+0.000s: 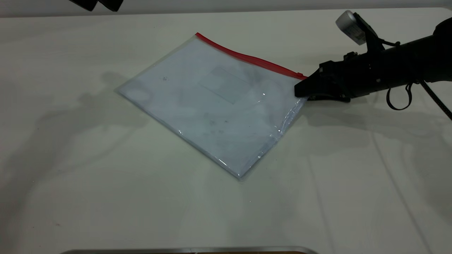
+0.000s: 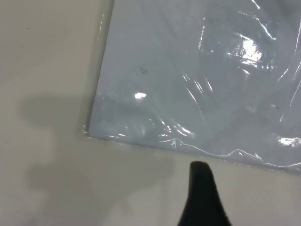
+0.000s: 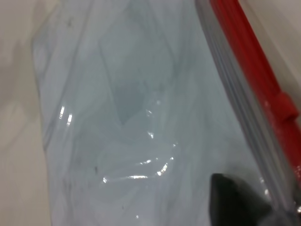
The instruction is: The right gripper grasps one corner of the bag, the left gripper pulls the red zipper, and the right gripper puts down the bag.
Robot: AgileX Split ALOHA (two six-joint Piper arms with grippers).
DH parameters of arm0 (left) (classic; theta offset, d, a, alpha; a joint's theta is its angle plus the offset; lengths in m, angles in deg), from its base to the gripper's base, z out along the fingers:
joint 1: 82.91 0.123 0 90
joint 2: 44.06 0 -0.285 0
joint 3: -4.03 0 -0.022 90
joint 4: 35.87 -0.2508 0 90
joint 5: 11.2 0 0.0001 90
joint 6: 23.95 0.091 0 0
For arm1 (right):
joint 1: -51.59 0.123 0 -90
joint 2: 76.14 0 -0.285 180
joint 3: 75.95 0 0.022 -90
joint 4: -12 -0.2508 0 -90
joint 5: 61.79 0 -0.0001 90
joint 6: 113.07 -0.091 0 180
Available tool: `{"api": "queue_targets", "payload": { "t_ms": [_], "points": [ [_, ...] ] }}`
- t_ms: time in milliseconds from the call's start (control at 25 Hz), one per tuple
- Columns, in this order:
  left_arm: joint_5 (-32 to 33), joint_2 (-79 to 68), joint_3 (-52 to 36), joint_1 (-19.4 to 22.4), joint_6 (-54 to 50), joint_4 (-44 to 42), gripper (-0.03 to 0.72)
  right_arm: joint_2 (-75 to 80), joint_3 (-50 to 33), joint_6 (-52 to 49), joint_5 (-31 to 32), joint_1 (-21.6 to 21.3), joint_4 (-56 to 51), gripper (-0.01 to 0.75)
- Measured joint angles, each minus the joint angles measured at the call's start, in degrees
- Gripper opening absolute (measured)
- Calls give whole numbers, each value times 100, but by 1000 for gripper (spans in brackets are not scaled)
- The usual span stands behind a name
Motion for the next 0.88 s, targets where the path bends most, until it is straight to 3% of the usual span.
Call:
{"api": "queue_targets", "payload": {
  "t_ms": [160, 640, 880],
  "points": [
    [-4, 0, 0, 0, 16, 0, 577, 0, 190, 50, 231, 0, 63, 45],
    [139, -45, 17, -6, 1635, 77, 577, 11, 1909, -673, 1372, 87, 3043, 32],
    [290, -592, 536, -235, 2252, 231, 577, 37, 2920, -1329, 1838, 340, 4250, 32]
  ]
}}
